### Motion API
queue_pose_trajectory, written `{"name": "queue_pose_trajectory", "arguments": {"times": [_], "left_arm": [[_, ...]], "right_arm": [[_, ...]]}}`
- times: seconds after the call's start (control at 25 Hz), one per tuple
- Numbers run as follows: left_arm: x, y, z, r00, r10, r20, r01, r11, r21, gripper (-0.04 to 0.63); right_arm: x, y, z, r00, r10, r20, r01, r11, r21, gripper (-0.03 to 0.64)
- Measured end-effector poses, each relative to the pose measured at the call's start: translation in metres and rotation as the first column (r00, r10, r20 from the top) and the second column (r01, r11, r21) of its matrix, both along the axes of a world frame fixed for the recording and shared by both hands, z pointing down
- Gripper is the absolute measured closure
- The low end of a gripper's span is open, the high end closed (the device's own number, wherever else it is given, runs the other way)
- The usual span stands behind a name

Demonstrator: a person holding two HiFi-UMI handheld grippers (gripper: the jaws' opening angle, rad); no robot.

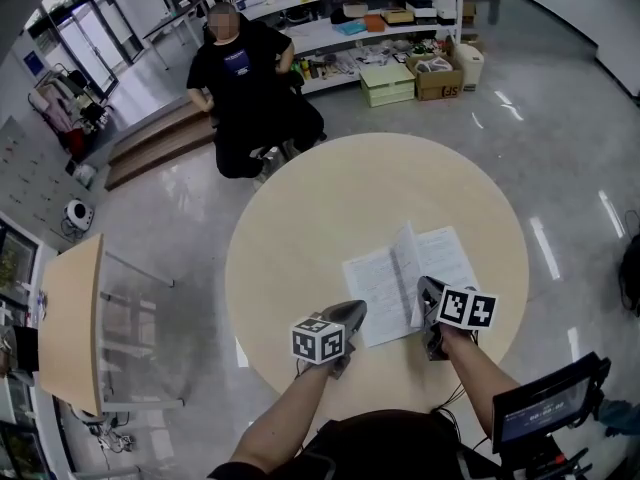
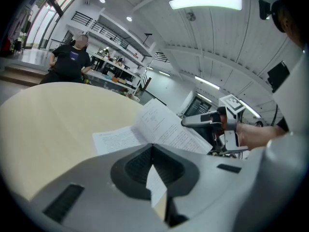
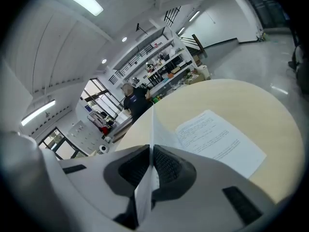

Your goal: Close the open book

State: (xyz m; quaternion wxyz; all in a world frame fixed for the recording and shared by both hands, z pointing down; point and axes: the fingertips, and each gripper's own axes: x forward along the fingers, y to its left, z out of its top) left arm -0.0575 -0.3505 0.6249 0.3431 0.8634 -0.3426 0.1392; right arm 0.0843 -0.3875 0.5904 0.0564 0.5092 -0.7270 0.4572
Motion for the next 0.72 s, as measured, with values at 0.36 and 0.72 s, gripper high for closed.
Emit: {"name": "queue_pose_trajectory", "arguments": {"times": [0.36,0.72], "left_arm": [[0.038,-0.011,0.002,0.999,0.024,0.028,-0.024,1.000,-0.010,0.605],[0.054,-0.009,0.005,0.998,0.033,0.055,-0.032,0.999,-0.026,0.605]], "right_arm": [[0.071,-0.024,0.007,1.000,0.003,-0.012,-0.003,1.000,-0.028,0.586],[0.142,-0.029,0.054,0.999,0.031,-0.014,-0.032,0.994,-0.109,0.586]]}}
